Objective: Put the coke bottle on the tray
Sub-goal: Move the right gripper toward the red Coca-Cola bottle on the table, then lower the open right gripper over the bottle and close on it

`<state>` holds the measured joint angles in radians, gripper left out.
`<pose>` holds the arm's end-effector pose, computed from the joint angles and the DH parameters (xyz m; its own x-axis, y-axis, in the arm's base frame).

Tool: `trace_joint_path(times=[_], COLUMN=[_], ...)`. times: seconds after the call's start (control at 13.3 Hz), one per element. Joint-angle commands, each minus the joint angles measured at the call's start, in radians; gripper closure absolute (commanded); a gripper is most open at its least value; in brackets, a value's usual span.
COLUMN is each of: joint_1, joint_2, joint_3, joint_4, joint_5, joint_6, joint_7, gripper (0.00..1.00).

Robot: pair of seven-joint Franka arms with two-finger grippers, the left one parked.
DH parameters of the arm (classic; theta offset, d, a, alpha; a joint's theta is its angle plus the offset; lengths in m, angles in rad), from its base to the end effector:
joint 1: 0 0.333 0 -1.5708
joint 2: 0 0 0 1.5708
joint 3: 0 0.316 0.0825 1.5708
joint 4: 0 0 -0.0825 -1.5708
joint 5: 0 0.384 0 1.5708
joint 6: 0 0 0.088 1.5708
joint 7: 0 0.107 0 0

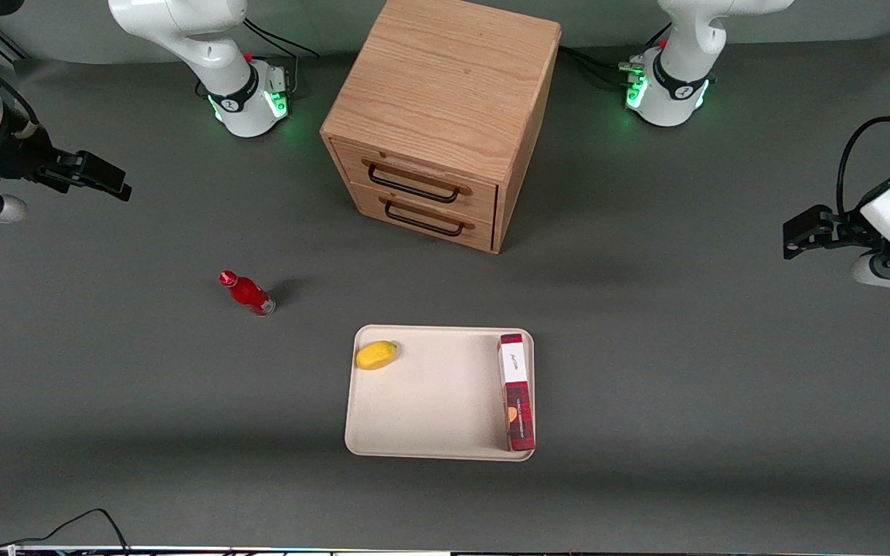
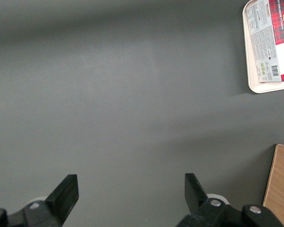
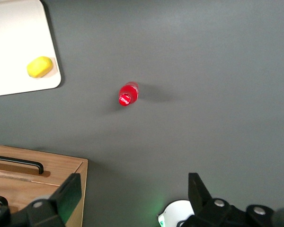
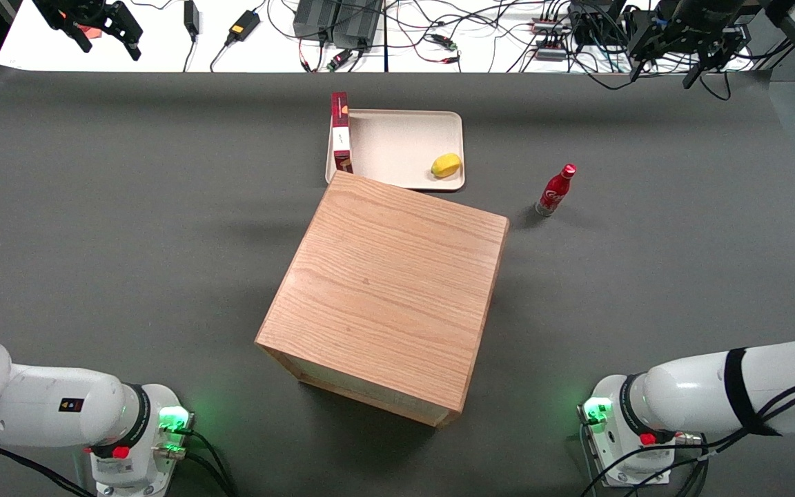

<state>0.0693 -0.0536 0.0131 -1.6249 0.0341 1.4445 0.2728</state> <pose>0.5211 0.0472 0.6181 0.9739 -0.1857 -0.1307 -0.1871 -0.9823 0.0019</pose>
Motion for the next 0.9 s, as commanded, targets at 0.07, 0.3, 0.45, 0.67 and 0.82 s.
trace_joint_path(times=[0.07,0.3,0.45,0.67,0.82], joint_1=[0.009,0.014,0.014,0.014,0.014], joint_2=[0.041,0.081,0.115,0.169,0.169], joint_3=[0.008,0.016,0.05,0.082,0.082], joint_4=[-0.185,-0.369,-0.478,-0.562,-0.59], joint_5=[0.009,0.009,0.007,-0.006,-0.01], joint_6=[0.231,0.506,0.681,0.829,0.865], joint_7=[0.028,0.055,0.112,0.167,0.167], gripper=[0.0,0.0,0.0,0.0,0.0])
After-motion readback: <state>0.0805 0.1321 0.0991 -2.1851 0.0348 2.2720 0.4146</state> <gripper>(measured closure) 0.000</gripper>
